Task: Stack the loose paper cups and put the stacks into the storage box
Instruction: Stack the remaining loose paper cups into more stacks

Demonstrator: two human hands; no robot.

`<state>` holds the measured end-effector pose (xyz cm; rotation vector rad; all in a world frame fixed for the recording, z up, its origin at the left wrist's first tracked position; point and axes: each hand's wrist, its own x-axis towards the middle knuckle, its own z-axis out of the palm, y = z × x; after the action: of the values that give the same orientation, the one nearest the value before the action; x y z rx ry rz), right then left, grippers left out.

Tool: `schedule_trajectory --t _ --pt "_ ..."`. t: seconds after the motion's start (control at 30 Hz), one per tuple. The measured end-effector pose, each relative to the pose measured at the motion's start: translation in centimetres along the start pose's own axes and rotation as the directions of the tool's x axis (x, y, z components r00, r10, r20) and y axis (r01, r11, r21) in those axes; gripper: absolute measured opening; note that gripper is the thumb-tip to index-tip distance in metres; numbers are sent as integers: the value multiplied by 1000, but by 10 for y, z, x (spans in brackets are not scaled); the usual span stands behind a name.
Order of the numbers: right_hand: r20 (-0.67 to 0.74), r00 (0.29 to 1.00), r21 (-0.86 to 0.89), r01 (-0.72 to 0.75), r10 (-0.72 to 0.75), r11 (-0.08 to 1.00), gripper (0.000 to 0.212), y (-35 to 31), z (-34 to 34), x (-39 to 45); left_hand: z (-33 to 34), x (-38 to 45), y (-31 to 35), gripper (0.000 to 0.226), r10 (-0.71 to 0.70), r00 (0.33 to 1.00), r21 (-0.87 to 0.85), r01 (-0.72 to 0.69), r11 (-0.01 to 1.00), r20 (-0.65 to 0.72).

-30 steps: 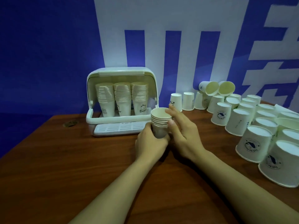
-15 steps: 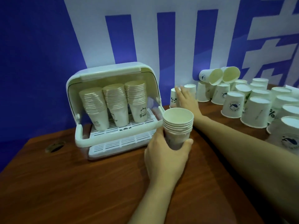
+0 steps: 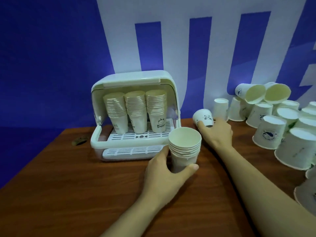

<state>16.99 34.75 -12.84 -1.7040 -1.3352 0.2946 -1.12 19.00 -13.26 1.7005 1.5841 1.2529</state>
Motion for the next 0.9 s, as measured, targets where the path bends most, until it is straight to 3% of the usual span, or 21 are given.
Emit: schedule_trajectory --t 0.1,0.17,0.23,0.3,0.37,0.43,0.53,0.73,0.9 --pt "38 999 13 0 0 1000 52 2 -7 -11 -2 -4 4 50 -16 1000 10 16 1000 18" --pt "-6 998 237 -58 61 970 48 4 -16 -19 -2 -3 5 51 -19 1000 21 18 1000 25" --pt "-2 988 603 -122 154 788 48 0 -29 -27 0 -1 4 54 -17 999 34 16 999 28" --pt "-41 996 741 -21 77 672 55 -7 -39 -33 0 -2 3 56 -18 1000 41 17 999 22" --pt "-89 983 725 173 -158 667 58 -19 -53 -44 0 -2 2 58 -10 1000 50 9 999 21" --pt "-62 919 724 310 -389 617 60 -31 -66 -58 0 -2 1 61 1 1000 50 -2 999 21" --pt "14 810 673 426 -587 604 56 -38 -73 -73 1 -2 3 69 -6 1000 36 5 999 28" --pt "37 740 542 550 -672 635 53 -57 -69 -86 4 0 -2 70 -24 999 -14 24 1000 27" --pt "30 811 521 486 -584 702 61 -55 -63 -89 4 1 -3 63 -1 1000 44 0 999 19"
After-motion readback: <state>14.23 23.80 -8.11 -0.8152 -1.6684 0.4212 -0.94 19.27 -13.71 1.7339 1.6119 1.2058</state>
